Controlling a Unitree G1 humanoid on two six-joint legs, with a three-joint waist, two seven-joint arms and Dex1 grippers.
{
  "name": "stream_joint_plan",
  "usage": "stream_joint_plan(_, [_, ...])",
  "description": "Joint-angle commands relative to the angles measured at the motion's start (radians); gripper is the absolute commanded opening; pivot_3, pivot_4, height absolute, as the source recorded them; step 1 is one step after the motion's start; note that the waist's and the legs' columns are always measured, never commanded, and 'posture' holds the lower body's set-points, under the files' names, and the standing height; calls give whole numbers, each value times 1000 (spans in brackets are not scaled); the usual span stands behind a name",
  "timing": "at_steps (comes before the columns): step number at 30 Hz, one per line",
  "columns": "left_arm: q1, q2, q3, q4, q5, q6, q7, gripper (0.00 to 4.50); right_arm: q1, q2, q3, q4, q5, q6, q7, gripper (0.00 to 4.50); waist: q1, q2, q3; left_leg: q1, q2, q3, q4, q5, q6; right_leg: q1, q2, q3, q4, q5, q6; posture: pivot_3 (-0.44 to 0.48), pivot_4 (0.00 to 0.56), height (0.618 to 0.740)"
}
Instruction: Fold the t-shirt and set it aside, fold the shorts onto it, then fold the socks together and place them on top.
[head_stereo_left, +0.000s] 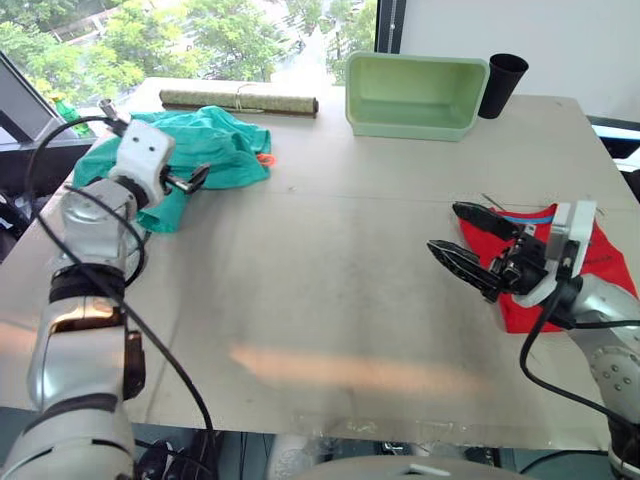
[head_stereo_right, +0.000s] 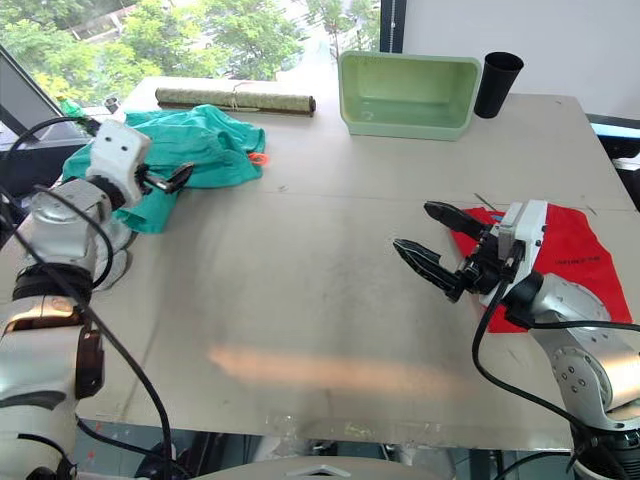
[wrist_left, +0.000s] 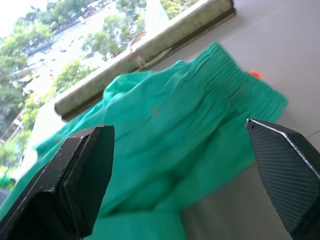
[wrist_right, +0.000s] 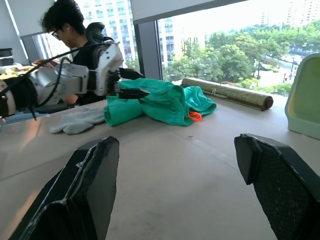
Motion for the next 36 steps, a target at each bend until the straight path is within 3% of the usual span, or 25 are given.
stream_joint_plan(1, [-107,-13,-44,136,69,-75,9,4500,0,-12,-12,-13,10,-17,17,3887,-1,0,0,0,0,0,0,0,0,0,0,0,0,0,0,0,150,735])
stream_joint_plan(11, [-261,-83,-88,329,169,-19,116,4500,32,-2,-21,-36,-12,-43,-10,3887,-14,-1,0,0,1,1,0,0,0,0,0,0,0,0,0,0,150,735])
stream_joint_plan(15, [-264,-101,-62,347,167,32,174,3290,49,-5,-35,-42,-15,-55,-21,3952,-13,-1,0,0,1,1,0,0,0,0,0,0,0,0,0,0,150,735])
stream_joint_plan(22, [-266,-132,-17,352,159,60,247,87,59,-4,-38,-43,-18,-67,-31,3952,-12,-1,0,0,1,1,0,0,0,0,0,0,0,0,0,0,150,735])
stream_joint_plan(29, [-268,-145,20,345,147,52,242,29,70,-8,-43,-47,-23,-71,-35,3952,-12,-1,0,0,1,1,0,0,0,0,0,0,0,0,0,0,150,735])
stream_joint_plan(33, [-274,-153,17,324,136,16,128,29,75,-20,-60,-54,-12,-62,-38,3952,-10,-1,0,0,1,1,0,0,0,0,0,0,0,0,0,0,150,735])
stream_joint_plan(36, [-277,-156,14,289,114,-16,-27,29,92,-44,-77,-57,-4,-38,-36,3952,-9,-1,0,0,0,1,1,0,0,0,0,0,0,0,0,0,150,735])
